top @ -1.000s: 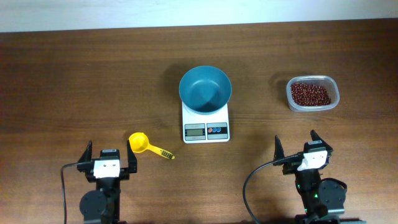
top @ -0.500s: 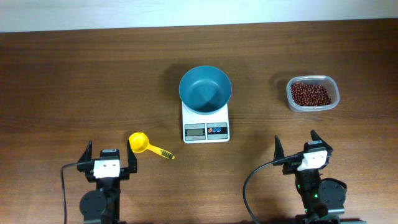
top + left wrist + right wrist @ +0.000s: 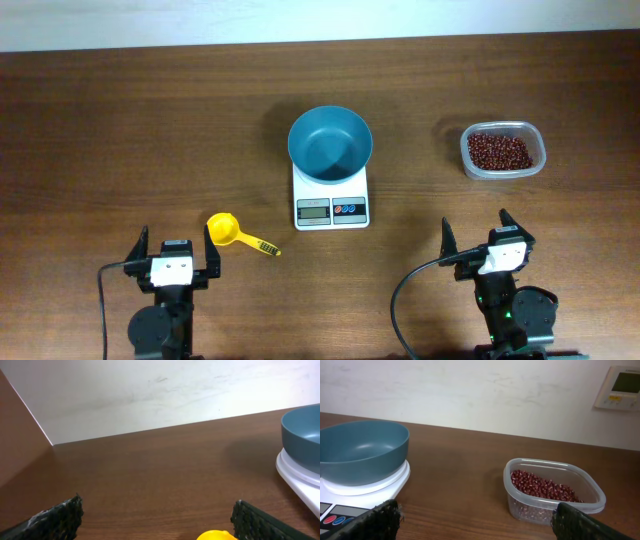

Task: Scoop item into bowl and weigh 50g on scale

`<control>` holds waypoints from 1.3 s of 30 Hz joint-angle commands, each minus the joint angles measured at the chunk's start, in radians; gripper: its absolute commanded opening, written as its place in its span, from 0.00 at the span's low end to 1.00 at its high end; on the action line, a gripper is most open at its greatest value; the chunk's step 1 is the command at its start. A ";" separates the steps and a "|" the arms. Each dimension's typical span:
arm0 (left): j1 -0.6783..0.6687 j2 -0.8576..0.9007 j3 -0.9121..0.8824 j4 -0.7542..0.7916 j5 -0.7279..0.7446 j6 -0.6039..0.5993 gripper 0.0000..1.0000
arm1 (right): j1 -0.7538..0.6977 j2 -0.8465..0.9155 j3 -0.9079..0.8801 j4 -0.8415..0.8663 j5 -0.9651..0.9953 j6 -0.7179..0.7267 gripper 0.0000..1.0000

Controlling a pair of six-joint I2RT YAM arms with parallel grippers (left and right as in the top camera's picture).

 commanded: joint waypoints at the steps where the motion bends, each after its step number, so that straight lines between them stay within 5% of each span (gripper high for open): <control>1: 0.006 -0.009 -0.008 0.002 0.008 -0.012 0.99 | 0.012 -0.006 -0.009 0.000 0.008 0.004 0.99; 24: 0.006 -0.010 -0.007 0.026 0.017 -0.013 0.99 | 0.012 -0.006 -0.009 0.000 0.008 0.004 0.99; 31: 0.006 -0.009 0.035 0.039 0.061 -0.114 0.99 | 0.012 -0.006 -0.009 0.000 0.008 0.004 0.99; 39: 0.006 0.020 0.177 -0.108 0.061 -0.114 0.99 | 0.012 -0.006 -0.009 0.000 0.008 0.004 0.99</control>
